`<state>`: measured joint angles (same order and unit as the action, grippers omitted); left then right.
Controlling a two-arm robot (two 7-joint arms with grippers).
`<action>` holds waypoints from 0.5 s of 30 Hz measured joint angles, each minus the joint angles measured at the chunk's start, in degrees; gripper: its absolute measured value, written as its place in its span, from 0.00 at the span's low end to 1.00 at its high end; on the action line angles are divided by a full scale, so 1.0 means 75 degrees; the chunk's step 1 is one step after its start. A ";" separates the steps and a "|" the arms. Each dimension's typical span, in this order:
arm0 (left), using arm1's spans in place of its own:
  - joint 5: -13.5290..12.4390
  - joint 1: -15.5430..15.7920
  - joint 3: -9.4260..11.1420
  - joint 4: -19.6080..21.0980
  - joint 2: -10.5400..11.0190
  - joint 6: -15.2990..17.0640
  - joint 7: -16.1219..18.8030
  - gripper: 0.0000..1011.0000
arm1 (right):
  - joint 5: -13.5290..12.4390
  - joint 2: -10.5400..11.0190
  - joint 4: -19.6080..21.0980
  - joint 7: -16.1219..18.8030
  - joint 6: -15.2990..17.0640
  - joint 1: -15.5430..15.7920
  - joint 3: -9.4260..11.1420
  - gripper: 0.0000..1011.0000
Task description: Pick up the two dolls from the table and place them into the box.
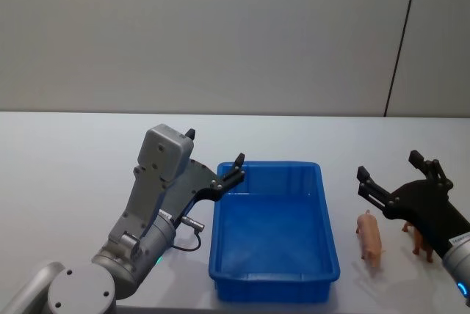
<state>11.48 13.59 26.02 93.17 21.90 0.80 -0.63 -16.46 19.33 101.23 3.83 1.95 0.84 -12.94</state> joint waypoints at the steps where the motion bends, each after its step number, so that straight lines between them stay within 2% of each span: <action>1: 0.0000 0.0000 0.0000 0.0000 0.0000 0.0000 0.0000 0.99 | 0.0000 0.0000 0.0000 0.0000 0.0000 0.0000 0.0000 0.99; 15: 0.0000 0.0000 0.0000 0.0000 0.0000 0.0000 0.0000 0.99 | 0.0000 0.0000 0.0000 0.0000 0.0000 0.0000 0.0000 0.99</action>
<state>11.49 13.59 26.02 93.17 21.89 0.80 -0.63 -16.46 19.33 101.23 3.83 1.95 0.84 -12.94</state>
